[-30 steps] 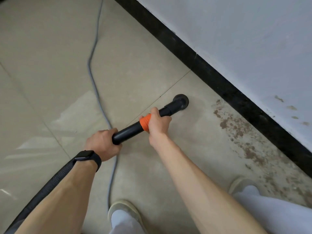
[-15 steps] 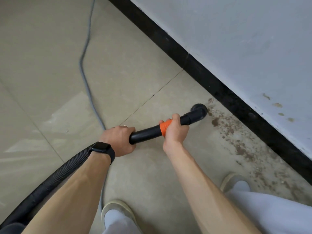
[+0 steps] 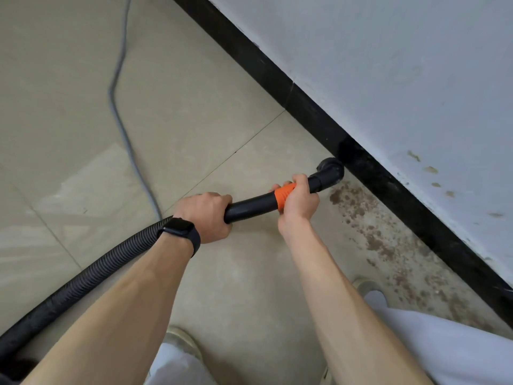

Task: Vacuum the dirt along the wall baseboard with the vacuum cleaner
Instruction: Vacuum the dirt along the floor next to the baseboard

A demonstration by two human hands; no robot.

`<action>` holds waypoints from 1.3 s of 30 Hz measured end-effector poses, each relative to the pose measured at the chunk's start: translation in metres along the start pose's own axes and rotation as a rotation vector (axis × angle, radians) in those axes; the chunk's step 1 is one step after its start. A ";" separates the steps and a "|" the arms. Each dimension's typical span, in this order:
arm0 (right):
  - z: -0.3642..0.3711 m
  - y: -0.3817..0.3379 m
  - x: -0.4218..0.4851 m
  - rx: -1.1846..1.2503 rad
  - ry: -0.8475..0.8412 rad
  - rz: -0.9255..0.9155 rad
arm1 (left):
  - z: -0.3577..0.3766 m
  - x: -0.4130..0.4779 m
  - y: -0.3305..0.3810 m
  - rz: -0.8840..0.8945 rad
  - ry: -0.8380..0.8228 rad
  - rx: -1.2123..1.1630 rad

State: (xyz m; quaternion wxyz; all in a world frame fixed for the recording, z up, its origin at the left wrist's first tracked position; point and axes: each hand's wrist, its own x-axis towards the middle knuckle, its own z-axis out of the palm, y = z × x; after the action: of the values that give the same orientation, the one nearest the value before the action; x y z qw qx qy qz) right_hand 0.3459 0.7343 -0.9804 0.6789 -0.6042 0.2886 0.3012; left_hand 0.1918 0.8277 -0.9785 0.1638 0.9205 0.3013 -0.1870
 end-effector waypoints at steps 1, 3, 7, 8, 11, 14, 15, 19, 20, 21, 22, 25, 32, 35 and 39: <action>-0.003 -0.003 0.003 0.010 0.004 -0.004 | 0.000 0.003 0.004 0.016 0.005 0.005; -0.010 -0.008 0.007 0.032 0.014 -0.012 | 0.000 0.006 0.013 0.039 0.016 0.020; -0.015 -0.010 0.012 0.078 0.027 -0.012 | 0.002 0.010 0.021 0.048 0.044 0.031; -0.013 -0.010 0.012 0.086 0.024 -0.008 | 0.002 0.011 0.020 0.044 0.052 0.026; -0.004 -0.008 0.011 0.086 -0.002 0.009 | 0.003 0.011 0.012 0.019 0.089 -0.007; 0.011 -0.005 0.011 0.057 -0.039 0.013 | 0.003 0.013 0.000 -0.036 0.129 -0.040; 0.018 -0.004 0.011 0.046 -0.054 0.014 | 0.003 0.013 -0.003 -0.060 0.139 -0.055; 0.039 -0.004 0.009 -0.018 -0.125 0.036 | 0.001 0.011 -0.018 -0.130 0.165 -0.112; 0.043 -0.005 0.009 -0.033 -0.136 0.043 | 0.000 0.010 -0.021 -0.135 0.160 -0.118; 0.046 -0.004 0.009 -0.043 -0.141 0.047 | -0.001 0.008 -0.023 -0.135 0.151 -0.119; 0.047 -0.003 0.008 -0.044 -0.139 0.048 | -0.002 0.007 -0.025 -0.132 0.138 -0.117; 0.040 0.008 0.002 -0.026 -0.101 0.054 | -0.003 -0.001 -0.029 -0.114 0.078 -0.097; 0.011 0.054 -0.042 0.003 0.022 0.075 | 0.003 -0.039 -0.057 -0.080 -0.072 -0.015; -0.004 0.066 -0.055 0.018 0.064 0.085 | 0.009 -0.049 -0.061 -0.047 -0.103 0.016; -0.017 0.059 -0.052 0.053 0.084 0.062 | 0.015 -0.048 -0.049 -0.012 -0.090 0.005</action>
State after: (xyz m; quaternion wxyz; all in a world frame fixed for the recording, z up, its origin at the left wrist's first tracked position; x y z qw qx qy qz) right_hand 0.2667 0.7198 -0.9804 0.6723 -0.5891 0.3430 0.2887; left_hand 0.1226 0.8354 -0.9793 0.1739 0.9098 0.2985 -0.2298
